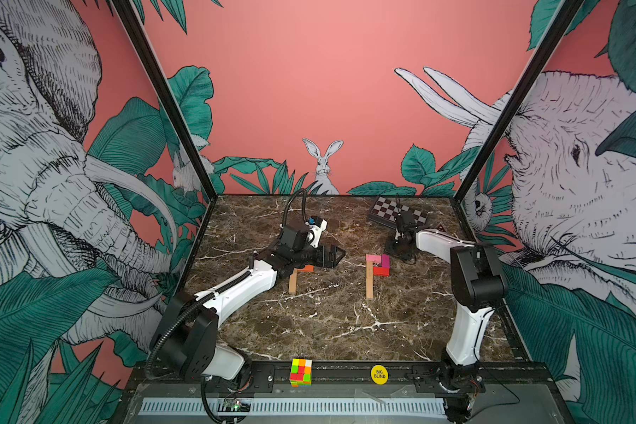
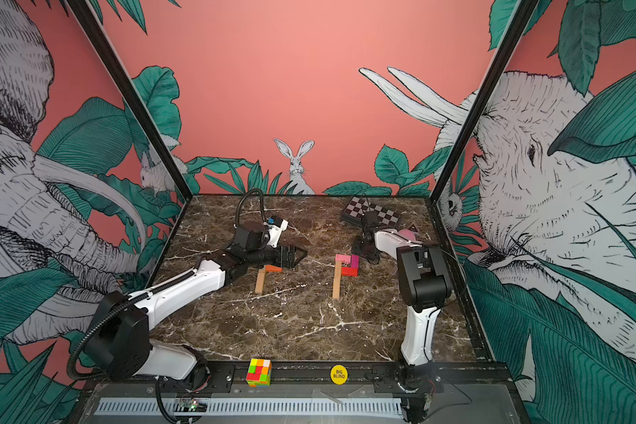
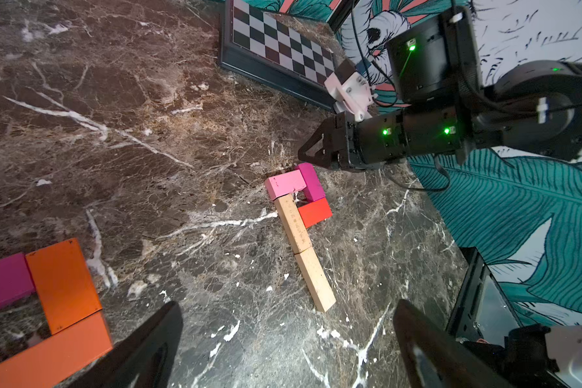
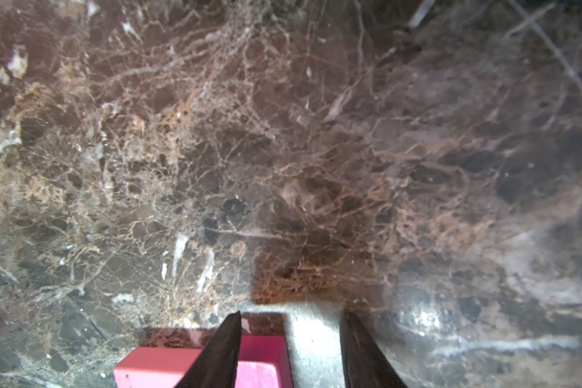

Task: Assemble the letter p with building blocks
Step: Adjust the building block at the center of the board.

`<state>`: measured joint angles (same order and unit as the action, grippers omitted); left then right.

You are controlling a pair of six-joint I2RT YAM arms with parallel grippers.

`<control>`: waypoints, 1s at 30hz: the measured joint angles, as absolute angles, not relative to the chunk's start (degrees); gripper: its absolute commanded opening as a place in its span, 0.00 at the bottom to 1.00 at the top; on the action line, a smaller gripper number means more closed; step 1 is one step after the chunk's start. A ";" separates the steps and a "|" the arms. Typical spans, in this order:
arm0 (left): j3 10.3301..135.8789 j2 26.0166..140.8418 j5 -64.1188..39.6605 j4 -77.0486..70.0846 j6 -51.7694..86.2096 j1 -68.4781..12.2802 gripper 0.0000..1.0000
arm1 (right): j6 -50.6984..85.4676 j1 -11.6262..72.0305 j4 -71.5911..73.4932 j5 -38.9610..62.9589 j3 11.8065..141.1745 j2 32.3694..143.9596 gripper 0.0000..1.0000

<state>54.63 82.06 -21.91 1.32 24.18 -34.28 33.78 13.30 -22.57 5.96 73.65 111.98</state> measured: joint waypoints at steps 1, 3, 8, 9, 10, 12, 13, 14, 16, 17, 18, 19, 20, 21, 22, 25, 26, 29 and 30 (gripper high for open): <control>54.57 82.08 -21.91 1.32 24.21 -34.28 1.00 | 33.78 13.30 -22.59 5.96 73.65 111.98 0.48; 54.46 82.08 -21.91 1.28 24.21 -34.28 1.00 | 33.80 13.30 -22.59 5.93 73.65 111.98 0.48; 54.15 82.08 -21.89 1.04 24.21 -34.28 1.00 | 33.78 13.45 -22.55 5.78 73.56 111.96 0.47; 54.15 82.08 -21.89 0.95 24.21 -34.28 1.00 | 33.78 13.50 -22.48 5.72 73.43 111.92 0.47; 54.15 82.11 -21.89 0.91 24.21 -34.28 1.00 | 33.78 13.52 -22.37 5.67 73.30 111.85 0.47; 54.15 82.17 -21.89 0.91 24.21 -34.22 1.00 | 33.78 13.63 -22.11 5.54 72.97 111.68 0.48; 54.15 82.26 -21.91 0.91 24.23 -34.17 1.00 | 33.78 13.65 -22.04 5.48 72.88 111.61 0.48; 54.11 82.37 -21.91 0.84 24.23 -34.17 1.00 | 33.78 13.69 -21.89 5.41 72.66 111.48 0.47; 53.91 82.61 -21.93 0.69 24.25 -34.17 0.99 | 33.78 13.80 -21.69 5.32 72.31 111.24 0.47; 53.82 82.72 -21.96 0.67 24.27 -34.17 0.99 | 33.78 13.87 -21.74 5.32 72.25 111.20 0.47; 53.74 82.87 -21.96 0.60 24.32 -34.17 0.99 | 33.78 13.89 -21.76 5.32 72.25 111.18 0.47; 53.67 82.94 -21.98 0.54 24.36 -34.17 1.00 | 33.78 13.91 -21.76 5.32 72.25 111.18 0.48; 53.60 82.98 -22.00 0.49 24.40 -34.17 1.00 | 33.78 13.93 -21.76 5.34 72.25 111.18 0.47; 53.54 83.02 -22.02 0.45 24.43 -34.09 1.00 | 33.78 13.93 -21.76 5.30 72.25 111.18 0.47; 53.49 83.05 -22.04 0.43 24.43 -34.06 1.00 | 33.78 13.96 -21.74 5.30 72.25 111.18 0.48; 53.43 83.24 -22.04 0.16 24.45 -34.02 0.99 | 33.78 13.96 -21.67 5.30 72.16 111.15 0.47; 53.41 83.33 -22.04 0.03 24.45 -34.02 1.00 | 33.78 13.96 -21.65 5.30 72.14 111.15 0.47; 53.41 83.59 -22.06 -0.10 24.45 -33.98 1.00 | 33.78 13.96 -21.34 5.30 71.85 111.00 0.47; 53.41 83.74 -22.06 -0.16 24.47 -33.95 1.00 | 33.78 13.96 -21.08 5.32 71.57 110.85 0.48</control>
<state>53.41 83.74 -22.06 -0.16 24.47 -33.95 33.78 13.96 -21.08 5.32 71.57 110.85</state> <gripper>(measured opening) 0.995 0.475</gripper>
